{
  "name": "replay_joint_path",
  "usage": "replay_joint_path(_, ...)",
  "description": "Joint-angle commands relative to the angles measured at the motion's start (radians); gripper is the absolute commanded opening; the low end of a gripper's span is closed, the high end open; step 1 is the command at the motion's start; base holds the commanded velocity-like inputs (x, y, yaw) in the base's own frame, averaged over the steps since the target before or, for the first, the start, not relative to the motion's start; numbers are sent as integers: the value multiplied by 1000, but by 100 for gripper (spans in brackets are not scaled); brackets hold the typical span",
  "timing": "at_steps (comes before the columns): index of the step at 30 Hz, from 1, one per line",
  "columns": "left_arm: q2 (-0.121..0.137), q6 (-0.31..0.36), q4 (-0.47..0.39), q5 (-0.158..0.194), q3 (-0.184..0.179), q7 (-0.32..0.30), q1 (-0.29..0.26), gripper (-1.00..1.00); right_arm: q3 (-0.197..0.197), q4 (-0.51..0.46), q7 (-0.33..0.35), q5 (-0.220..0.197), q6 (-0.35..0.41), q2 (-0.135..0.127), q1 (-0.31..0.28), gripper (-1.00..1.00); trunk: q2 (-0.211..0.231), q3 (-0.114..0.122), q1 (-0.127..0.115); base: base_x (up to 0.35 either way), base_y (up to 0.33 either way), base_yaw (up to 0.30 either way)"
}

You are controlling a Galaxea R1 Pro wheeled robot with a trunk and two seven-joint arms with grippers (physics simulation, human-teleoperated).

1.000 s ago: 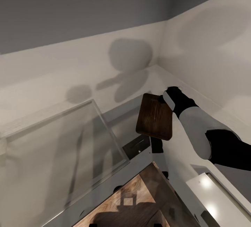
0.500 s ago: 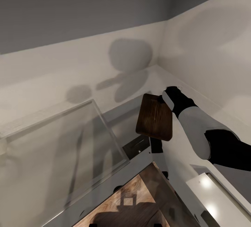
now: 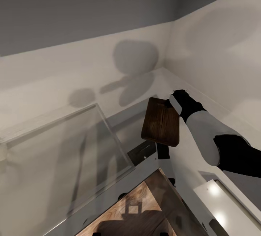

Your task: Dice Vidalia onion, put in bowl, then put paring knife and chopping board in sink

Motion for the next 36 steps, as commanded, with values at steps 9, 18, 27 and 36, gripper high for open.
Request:
replay_joint_path(9,1,-2,-2,7,-7,8,0,100,6,75,-8,-15,5,-1,0,100,-1,-2,1,0,0,0)
replay_joint_path(18,1,-2,-2,6,-7,8,1,100,7,75,-8,-15,5,0,0,100,-1,-2,1,0,0,0)
replay_joint_path(27,1,-2,-2,7,-7,8,0,100,9,76,-8,-15,6,4,0,100,-1,-2,1,0,0,0)
replay_joint_path(36,1,-1,-2,7,-7,8,0,100,8,76,-8,-15,10,0,0,100,-1,-2,1,0,0,0)
